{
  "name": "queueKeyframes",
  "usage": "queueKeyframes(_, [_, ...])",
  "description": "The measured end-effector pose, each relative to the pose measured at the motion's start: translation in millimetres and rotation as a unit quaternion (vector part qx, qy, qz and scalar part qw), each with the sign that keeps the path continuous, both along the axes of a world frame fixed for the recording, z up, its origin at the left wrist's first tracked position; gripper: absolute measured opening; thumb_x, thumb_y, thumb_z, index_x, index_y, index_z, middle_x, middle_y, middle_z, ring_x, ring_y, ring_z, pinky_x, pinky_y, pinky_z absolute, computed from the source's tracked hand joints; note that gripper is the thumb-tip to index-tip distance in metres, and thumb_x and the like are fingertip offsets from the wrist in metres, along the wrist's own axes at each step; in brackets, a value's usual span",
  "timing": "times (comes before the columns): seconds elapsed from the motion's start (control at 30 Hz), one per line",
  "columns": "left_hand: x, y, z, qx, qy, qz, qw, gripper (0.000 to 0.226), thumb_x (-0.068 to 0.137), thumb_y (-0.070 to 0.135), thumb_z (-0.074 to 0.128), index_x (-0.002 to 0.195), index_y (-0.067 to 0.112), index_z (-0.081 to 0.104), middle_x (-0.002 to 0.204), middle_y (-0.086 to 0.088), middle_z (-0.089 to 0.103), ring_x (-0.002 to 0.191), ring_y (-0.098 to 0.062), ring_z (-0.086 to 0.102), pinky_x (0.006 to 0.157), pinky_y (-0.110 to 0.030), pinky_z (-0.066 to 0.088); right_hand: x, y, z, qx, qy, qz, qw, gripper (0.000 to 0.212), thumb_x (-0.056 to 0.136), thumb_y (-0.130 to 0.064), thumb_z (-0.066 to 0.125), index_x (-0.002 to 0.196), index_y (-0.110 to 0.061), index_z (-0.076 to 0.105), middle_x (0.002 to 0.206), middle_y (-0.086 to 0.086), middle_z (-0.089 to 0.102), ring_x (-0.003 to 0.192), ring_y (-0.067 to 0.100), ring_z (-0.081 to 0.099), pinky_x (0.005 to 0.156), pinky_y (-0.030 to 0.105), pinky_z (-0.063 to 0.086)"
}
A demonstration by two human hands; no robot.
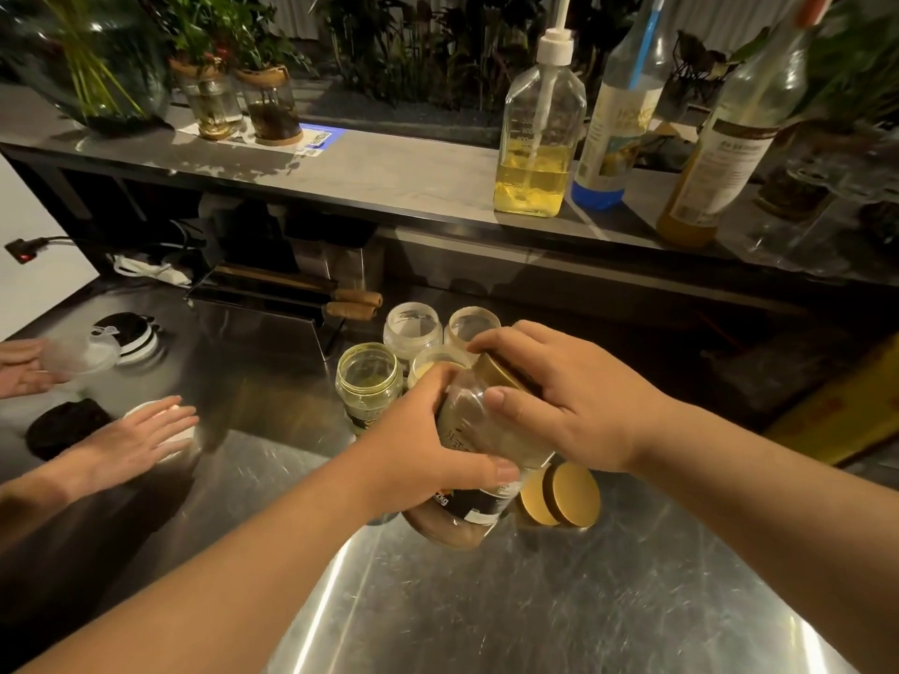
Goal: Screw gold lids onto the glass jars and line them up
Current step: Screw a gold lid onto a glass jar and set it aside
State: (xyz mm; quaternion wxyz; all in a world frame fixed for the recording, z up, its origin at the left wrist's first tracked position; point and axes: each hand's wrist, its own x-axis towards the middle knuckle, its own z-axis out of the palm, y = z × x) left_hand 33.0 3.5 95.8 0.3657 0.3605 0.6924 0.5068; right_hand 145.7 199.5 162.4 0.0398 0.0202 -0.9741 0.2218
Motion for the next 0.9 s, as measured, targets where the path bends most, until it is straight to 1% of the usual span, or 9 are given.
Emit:
queueKeyframes(0.13, [17,8,2,-0.046,0.15,0.08,0.984,0.089,0.054,0.066,0.098,0.125,0.051,0.047,0.115,0.018,0.073,0.105,-0.01,0.075,0.084,-0.04,0.069,-8,-10,-6,0.031,-0.054,-0.108,0.992,0.065,0.093,-0.079,0.024,0.134,-0.036,0.05,0.11,-0.011,0.058,0.094,0.009,0.057,0.082,0.036,0.056])
queueKeyframes(0.23, [24,14,3,-0.094,0.268,0.102,0.953,0.094,0.049,0.079,0.089,0.124,0.05,0.04,0.112,0.022,0.066,0.099,-0.004,0.067,0.078,-0.035,0.065,-15,-18,-8,0.023,-0.101,-0.161,0.981,0.049,0.1,-0.072,0.027,0.119,-0.034,0.052,0.11,0.0,0.063,0.093,0.014,0.06,0.082,0.041,0.06])
queueKeyframes(0.3, [24,14,3,-0.121,0.296,0.095,0.943,0.1,0.048,0.082,0.087,0.129,0.05,0.037,0.114,0.024,0.063,0.101,-0.002,0.064,0.083,-0.034,0.063,-16,-18,-5,0.016,-0.153,-0.154,0.976,0.05,0.103,-0.072,0.028,0.127,-0.035,0.052,0.119,0.003,0.063,0.1,0.019,0.062,0.087,0.044,0.06])
queueKeyframes(0.43, [10,2,7,-0.109,0.118,0.029,0.987,0.096,0.058,0.064,0.1,0.135,0.057,0.045,0.119,0.025,0.074,0.109,-0.002,0.074,0.098,-0.037,0.064,-5,7,19,-0.233,-0.282,-0.094,0.926,0.076,0.086,-0.082,0.052,0.151,-0.045,0.039,0.142,-0.004,0.057,0.113,0.015,0.064,0.096,0.034,0.058])
queueKeyframes(0.5, [3,-5,10,-0.089,0.034,-0.014,0.995,0.089,0.065,0.047,0.104,0.137,0.051,0.052,0.126,0.022,0.076,0.116,-0.004,0.075,0.104,-0.042,0.063,5,21,29,-0.259,-0.27,-0.026,0.927,0.087,0.078,-0.064,0.074,0.155,-0.054,0.035,0.153,-0.013,0.046,0.128,0.006,0.052,0.1,0.025,0.049])
queueKeyframes(0.57, [1,-7,11,-0.063,-0.03,-0.036,0.997,0.091,0.066,0.038,0.103,0.142,0.04,0.054,0.131,0.012,0.079,0.122,-0.015,0.076,0.108,-0.044,0.061,12,28,32,-0.254,-0.214,0.03,0.943,0.085,0.077,-0.045,0.081,0.15,-0.06,0.042,0.154,-0.023,0.041,0.139,0.0,0.042,0.105,0.025,0.046])
queueKeyframes(0.7, [3,-7,8,-0.006,-0.153,-0.042,0.987,0.098,0.064,0.028,0.095,0.152,0.022,0.052,0.139,-0.013,0.076,0.13,-0.033,0.073,0.112,-0.047,0.058,18,29,34,-0.276,-0.163,0.068,0.945,0.068,0.081,-0.033,0.081,0.14,-0.056,0.058,0.14,-0.022,0.055,0.126,0.0,0.057,0.098,0.027,0.057])
queueKeyframes(0.8, [5,-3,9,-0.004,-0.143,-0.05,0.989,0.096,0.065,0.03,0.095,0.151,0.022,0.053,0.137,-0.012,0.077,0.129,-0.033,0.073,0.112,-0.05,0.057,16,25,37,-0.269,-0.145,0.021,0.952,0.055,0.08,-0.048,0.082,0.13,-0.056,0.064,0.124,-0.023,0.065,0.114,0.004,0.066,0.09,0.025,0.06])
queueKeyframes(0.9, [7,5,11,-0.043,-0.043,-0.026,0.998,0.096,0.061,0.043,0.103,0.144,0.038,0.054,0.13,0.008,0.079,0.121,-0.018,0.076,0.107,-0.048,0.061,8,15,38,-0.203,-0.166,-0.083,0.961,0.052,0.08,-0.068,0.078,0.125,-0.046,0.064,0.114,-0.012,0.069,0.097,0.01,0.072,0.079,0.026,0.064])
